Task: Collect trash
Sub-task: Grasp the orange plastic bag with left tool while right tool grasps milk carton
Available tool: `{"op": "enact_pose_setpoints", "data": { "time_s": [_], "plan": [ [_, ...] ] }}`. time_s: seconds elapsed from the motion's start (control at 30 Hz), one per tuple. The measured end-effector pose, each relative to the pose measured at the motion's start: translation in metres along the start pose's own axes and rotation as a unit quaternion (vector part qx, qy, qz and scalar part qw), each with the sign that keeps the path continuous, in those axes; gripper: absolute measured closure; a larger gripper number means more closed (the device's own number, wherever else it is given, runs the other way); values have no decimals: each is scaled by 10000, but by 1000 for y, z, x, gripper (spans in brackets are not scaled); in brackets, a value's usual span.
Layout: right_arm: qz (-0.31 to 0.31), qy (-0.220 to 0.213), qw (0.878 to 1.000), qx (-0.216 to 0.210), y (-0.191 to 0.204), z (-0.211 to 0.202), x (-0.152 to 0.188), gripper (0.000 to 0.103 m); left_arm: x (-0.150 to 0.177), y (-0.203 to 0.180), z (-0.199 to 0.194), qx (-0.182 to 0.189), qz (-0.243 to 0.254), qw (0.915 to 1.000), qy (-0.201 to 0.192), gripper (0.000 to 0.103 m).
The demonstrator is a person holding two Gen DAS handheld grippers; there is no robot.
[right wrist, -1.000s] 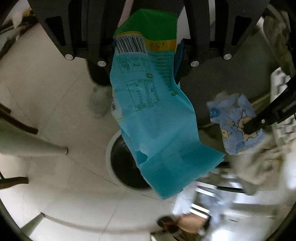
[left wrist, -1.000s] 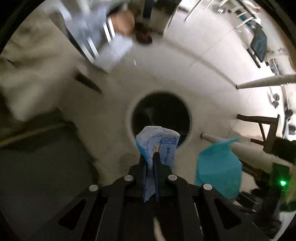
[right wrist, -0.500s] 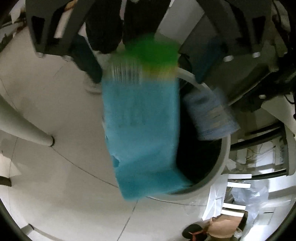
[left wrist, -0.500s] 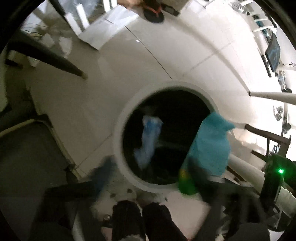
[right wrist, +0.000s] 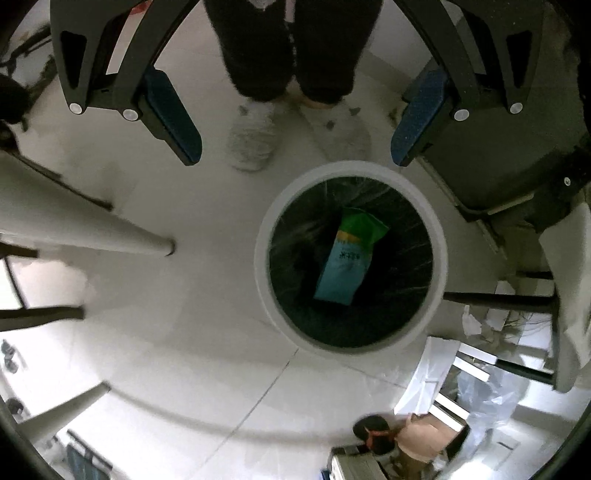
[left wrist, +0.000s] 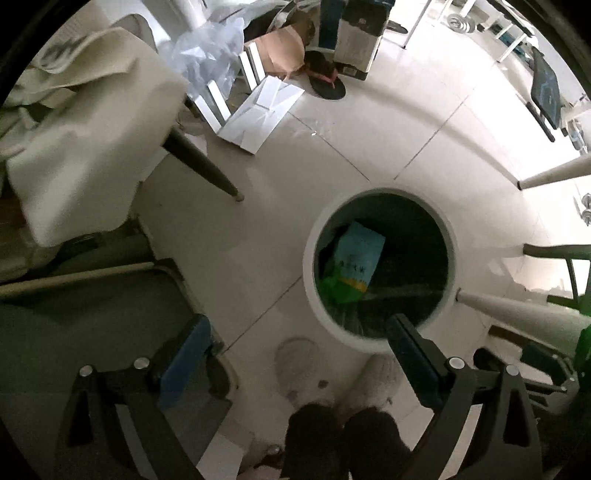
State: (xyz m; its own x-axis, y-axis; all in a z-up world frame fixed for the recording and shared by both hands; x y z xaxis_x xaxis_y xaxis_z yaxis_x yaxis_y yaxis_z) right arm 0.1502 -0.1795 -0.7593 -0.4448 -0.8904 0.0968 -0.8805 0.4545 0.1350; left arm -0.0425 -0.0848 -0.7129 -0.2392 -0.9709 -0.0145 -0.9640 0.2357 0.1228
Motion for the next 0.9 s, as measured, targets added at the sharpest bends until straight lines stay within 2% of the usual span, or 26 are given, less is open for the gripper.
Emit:
{"op": "enact_pose_setpoints", "data": {
  "time_s": [0.2, 0.5, 0.63, 0.77, 0.9],
  "plan": [
    [31, -312, 9994, 125, 17, -79, 22, 0, 20, 16, -67, -104, 6, 9999, -36, 5],
    [-78, -566, 9983, -125, 58, -222, 50, 0, 35, 39, -196, -48, 92, 9994, -333, 5],
    [24, -732, 9969, -298, 71, -297, 54, 0, 30, 44, -253, -12, 145, 9983, -559, 5],
    [183, -1066, 9929, -486, 74, -361, 45, 0, 16, 45, -311, -17, 258, 9948, -983, 5],
    [487, -1461, 9865, -556, 59, -418, 25, 0, -5, 38, -338, 16, 247, 9930, -1152, 5]
  ]
}}
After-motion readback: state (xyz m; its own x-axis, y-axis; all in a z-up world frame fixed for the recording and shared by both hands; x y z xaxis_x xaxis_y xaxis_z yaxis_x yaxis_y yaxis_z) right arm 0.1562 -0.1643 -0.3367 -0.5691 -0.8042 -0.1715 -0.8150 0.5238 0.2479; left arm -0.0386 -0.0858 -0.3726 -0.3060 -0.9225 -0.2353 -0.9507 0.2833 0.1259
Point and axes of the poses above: each gripper's, at about its wrist camera, not at the fingertips, and z roughly the way its jaws point, y to its left, x to its underside, the point moved 4 cm from there along z, roughly the way its jaws point, and after that the axes turned 7 degrees about -x, right-handed, at the moved point
